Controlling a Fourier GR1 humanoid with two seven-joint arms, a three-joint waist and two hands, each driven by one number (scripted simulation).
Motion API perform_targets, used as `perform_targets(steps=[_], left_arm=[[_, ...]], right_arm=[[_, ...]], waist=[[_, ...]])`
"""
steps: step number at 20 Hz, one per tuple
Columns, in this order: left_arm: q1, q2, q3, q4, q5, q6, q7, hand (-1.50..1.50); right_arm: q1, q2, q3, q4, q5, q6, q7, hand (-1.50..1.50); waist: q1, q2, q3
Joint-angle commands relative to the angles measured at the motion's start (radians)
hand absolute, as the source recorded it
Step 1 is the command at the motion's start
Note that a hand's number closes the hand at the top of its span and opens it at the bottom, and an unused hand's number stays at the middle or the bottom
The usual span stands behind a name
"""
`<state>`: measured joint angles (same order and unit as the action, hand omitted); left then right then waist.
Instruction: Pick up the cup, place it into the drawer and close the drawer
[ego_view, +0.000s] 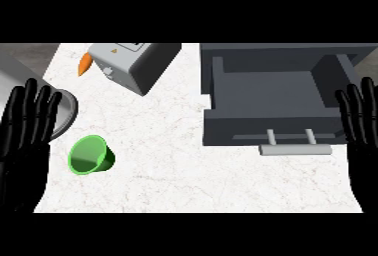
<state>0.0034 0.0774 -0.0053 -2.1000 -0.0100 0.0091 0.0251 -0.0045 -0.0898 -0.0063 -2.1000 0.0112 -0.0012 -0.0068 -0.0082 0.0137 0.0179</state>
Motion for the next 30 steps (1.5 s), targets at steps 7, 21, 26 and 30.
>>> perform_targets(steps=[7,21,26,30], left_arm=[[0.116,0.059,0.158,0.064,0.384,-0.181,0.042,-1.50],[0.024,0.160,0.321,0.447,0.426,-0.312,-0.047,-1.50],[-0.055,0.158,0.310,0.656,0.323,-0.320,-0.164,-1.50],[-0.031,0.173,0.338,0.818,0.270,-0.354,-0.290,-1.50]], right_arm=[[0.030,-0.036,0.050,0.003,-0.031,0.083,0.081,-1.50],[-0.143,-0.082,-0.076,0.175,-0.124,0.156,0.087,-1.50],[-0.219,-0.075,-0.077,0.278,-0.107,0.166,0.034,-1.50],[-0.221,-0.088,-0.088,0.278,-0.104,0.174,0.040,-1.50]], waist=[[0.019,-0.013,-0.021],[0.009,-0.013,-0.018],[0.008,-0.012,-0.018],[0.007,-0.012,-0.018]])
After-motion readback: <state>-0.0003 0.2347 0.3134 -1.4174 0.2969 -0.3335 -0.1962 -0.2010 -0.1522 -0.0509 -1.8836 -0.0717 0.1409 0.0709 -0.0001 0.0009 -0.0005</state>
